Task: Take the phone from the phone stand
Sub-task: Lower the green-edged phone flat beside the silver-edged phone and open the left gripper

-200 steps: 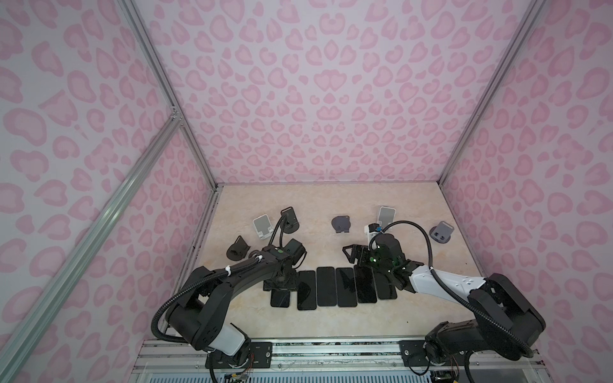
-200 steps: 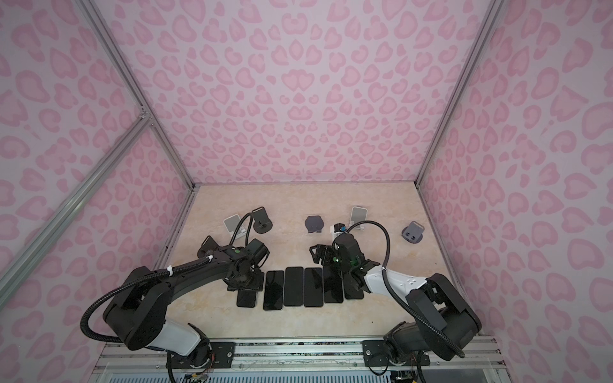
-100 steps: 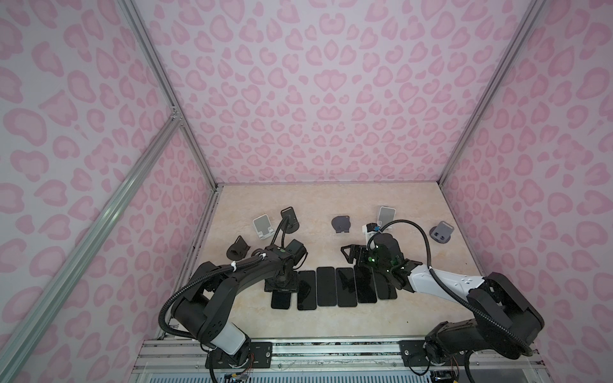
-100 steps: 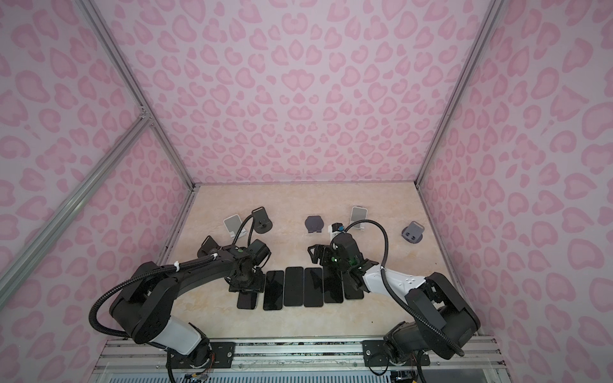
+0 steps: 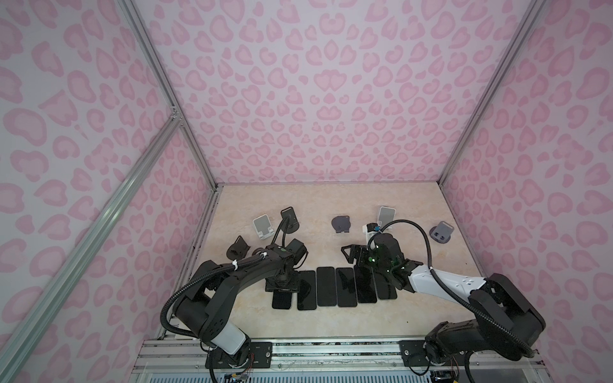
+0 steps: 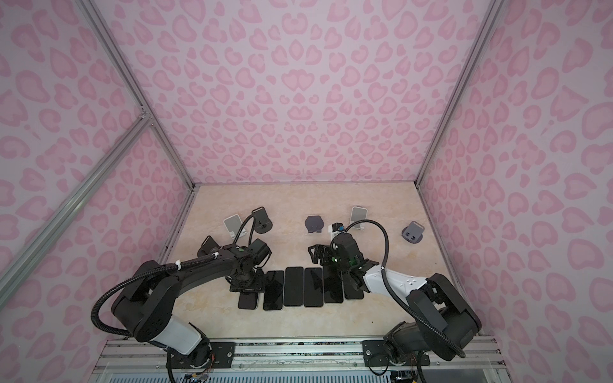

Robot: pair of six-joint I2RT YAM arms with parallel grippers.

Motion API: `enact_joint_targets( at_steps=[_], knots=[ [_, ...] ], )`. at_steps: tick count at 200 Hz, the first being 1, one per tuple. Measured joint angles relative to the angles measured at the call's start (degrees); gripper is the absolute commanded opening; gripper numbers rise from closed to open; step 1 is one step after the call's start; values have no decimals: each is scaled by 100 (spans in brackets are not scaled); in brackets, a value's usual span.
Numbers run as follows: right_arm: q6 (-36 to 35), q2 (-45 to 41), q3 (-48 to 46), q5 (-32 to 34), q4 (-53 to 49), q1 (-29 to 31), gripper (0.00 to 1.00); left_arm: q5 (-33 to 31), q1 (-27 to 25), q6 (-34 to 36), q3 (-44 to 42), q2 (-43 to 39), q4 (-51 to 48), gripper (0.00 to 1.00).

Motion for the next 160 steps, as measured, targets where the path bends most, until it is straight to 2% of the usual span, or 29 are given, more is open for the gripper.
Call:
enact_joint_targets(
  at_steps=[160],
  knots=[
    [-74,63,31,109,-142,26,90,186,4,35,-42,103,98,81]
  ],
)
